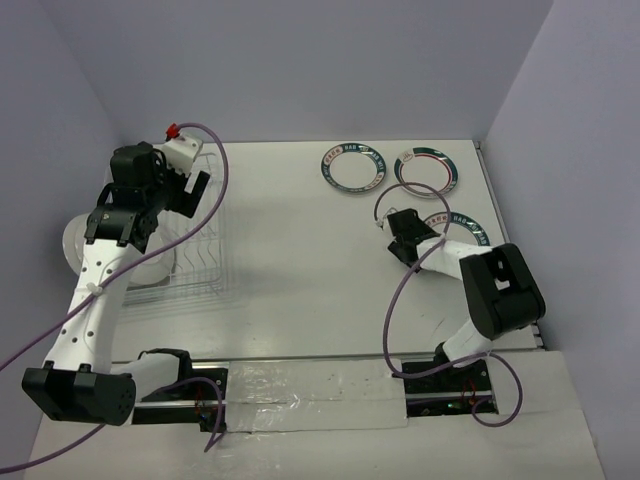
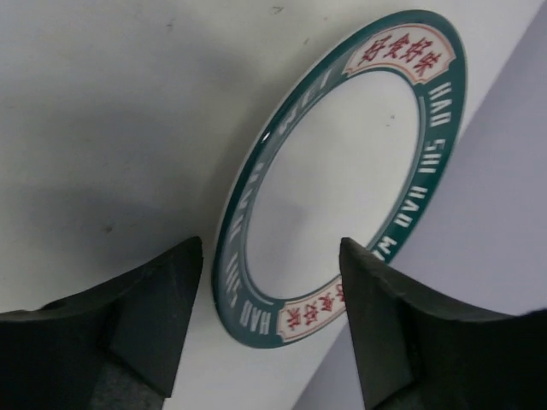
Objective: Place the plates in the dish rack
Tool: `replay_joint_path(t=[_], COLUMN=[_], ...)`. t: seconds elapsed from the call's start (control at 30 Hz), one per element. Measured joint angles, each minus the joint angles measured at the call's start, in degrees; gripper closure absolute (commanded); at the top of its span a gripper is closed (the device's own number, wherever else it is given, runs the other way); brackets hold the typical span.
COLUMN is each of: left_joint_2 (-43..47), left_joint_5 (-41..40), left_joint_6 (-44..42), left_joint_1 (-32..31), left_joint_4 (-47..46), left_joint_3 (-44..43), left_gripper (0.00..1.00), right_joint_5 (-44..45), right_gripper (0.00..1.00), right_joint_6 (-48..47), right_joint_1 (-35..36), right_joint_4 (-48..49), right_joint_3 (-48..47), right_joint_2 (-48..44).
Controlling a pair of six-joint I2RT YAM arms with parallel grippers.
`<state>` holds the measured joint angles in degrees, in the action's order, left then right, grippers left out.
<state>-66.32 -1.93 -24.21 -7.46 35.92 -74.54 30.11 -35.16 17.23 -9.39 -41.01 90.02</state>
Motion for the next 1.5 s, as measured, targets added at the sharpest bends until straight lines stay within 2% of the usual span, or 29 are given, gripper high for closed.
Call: replay_joint_path(t=[0.03,0.1,0.13,0.23,0.37,0.47,0.57,0.67,0.83,0.97,1.1,1.2,1.5], left_joint_2=[0.0,0.0,0.0,0.1,0.5,1.7,2.7,3.4,5.7,7.1,7.7,7.3,3.6], left_joint_5=[-0.2,-0.5,-0.7,-0.8,0.3,2.5,7.1,13.1,26.5,40.5,49.2,51.7,54.9], left_joint_6=[0.0,0.0,0.0,0.0,0.0,0.1,0.7,1.4,0.6,-5.5,-11.6,-14.6,-13.4], left_joint_1=[0.0,0.0,0.0,0.0,0.0,0.0,0.0,0.0,0.0,-0.1,-3.5,-8.9,-21.3], left_joint_4=[-0.2,-0.7,-1.0,-2.0,-2.8,-3.3,-3.3,-3.1,-2.2,2.3,8.1,12.1,14.5], left_joint_3=[0.1,0.3,0.3,0.7,1.0,2.0,3.2,3.9,4.8,4.8,4.4,3.4,2.5], left_gripper=[0.01,0.01,0.01,0.01,0.01,0.01,0.01,0.02,0.03,0.07,0.07,0.07,0.18], right_joint_5=[1.3,2.5,3.1,5.2,8.2,4.6,-3.7,-14.0,-31.7,-47.0,-61.1,-68.0,-75.3], right_gripper=[0.47,0.62,0.75,1.0,1.0,1.0,1.0,1.0,1.0,1.0,1.0,1.0,1.0], right_joint_6=[-0.2,-0.5,-0.6,-0.8,-0.5,0.0,0.9,0.4,-5.7,-12.1,-17.5,-19.5,-20.3], right_joint_1=[0.3,1.0,1.4,2.2,2.6,3.6,5.1,5.9,6.1,6.0,6.3,7.3,18.1], right_joint_4=[1.0,3.0,3.4,3.8,4.3,-0.3,-9.6,-19.4,-29.7,-37.8,-45.2,-49.2,-52.7], right_joint_3=[0.1,0.7,1.2,2.1,2.2,2.0,-1.1,-8.7,-20.9,-23.5,-23.6,-24.2,-32.4], right_joint_2=[1.0,2.2,2.8,4.2,3.4,-1.5,-9.7,-17.0,-26.0,-31.5,-31.5,-29.1,-22.9])
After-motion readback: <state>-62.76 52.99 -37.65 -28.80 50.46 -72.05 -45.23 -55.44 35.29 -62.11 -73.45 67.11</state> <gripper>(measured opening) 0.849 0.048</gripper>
